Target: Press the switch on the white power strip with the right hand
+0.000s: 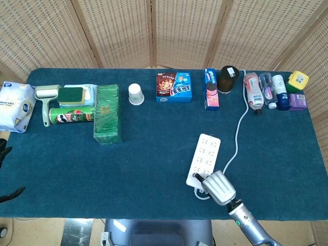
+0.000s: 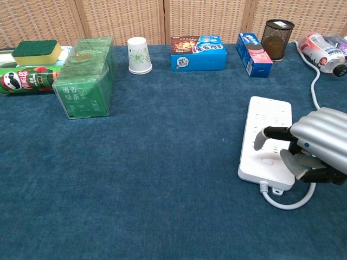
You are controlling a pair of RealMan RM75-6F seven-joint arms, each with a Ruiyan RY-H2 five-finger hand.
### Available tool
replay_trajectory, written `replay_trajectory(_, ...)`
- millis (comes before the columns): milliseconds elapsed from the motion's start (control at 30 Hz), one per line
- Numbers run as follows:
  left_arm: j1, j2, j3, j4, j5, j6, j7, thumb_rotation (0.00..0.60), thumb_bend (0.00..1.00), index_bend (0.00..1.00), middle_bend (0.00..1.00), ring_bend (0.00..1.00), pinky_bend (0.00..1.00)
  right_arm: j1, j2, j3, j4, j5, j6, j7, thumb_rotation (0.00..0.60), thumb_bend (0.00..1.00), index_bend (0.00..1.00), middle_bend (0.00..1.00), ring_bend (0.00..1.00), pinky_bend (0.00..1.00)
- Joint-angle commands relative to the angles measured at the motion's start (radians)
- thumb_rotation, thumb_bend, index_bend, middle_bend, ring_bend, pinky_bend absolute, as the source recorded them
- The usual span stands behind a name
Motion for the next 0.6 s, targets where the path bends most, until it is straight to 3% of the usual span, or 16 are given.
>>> replay_trajectory(33, 0.000, 0.000, 0.000, 0.001, 0.001, 0.000, -0.002, 0.600, 0.07, 0.00, 0.00, 0.00, 0.08, 0.000, -0.002, -0.003, 0.007, 0.005, 0.001, -0.001, 0.600, 0.87, 0.32, 0.97, 1.00, 1.00)
replay_trajectory(600, 0.002, 0.000, 0.002, 0.000, 0.005, 0.003, -0.001, 0.600, 0.07, 0.00, 0.00, 0.00, 0.08, -0.004, -0.007, -0.030, 0.046, 0.027, 0.009, 0.005, 0.600, 0.87, 0.32, 0.97, 1.00, 1.00)
